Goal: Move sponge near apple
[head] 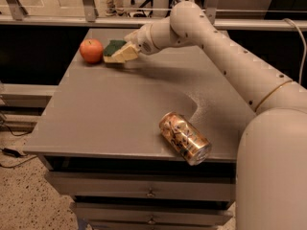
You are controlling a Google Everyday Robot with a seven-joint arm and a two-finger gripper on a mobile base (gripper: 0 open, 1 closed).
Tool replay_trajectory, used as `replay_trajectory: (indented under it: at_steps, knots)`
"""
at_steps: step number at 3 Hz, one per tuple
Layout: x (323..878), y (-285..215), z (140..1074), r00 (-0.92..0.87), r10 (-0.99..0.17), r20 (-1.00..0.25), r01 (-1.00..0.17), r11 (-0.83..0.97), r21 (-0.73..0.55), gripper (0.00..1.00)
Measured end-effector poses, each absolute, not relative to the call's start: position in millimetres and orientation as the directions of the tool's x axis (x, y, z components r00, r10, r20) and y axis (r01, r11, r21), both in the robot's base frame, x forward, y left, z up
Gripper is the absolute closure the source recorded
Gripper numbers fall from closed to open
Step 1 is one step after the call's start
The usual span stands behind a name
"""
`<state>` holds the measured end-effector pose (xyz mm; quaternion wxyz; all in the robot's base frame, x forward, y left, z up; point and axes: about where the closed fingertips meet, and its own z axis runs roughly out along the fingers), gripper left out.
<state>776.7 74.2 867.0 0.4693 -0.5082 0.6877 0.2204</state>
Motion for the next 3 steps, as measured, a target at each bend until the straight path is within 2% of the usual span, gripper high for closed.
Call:
replay_trajectory:
  at_steps: [1, 2, 3]
  knots:
    - [774.0, 73.5, 864.2, -0.049, -0.492, -0.869, -0.910, 0.382, -0.165, 0.12]
    - [772.6, 71.4, 862.5, -0.054, -0.493, -0.868, -0.910, 0.382, -0.160, 0.00]
    - [772.2, 66.7, 862.7, -0.059, -0.495, -0.867, -0.908, 0.388, -0.160, 0.00]
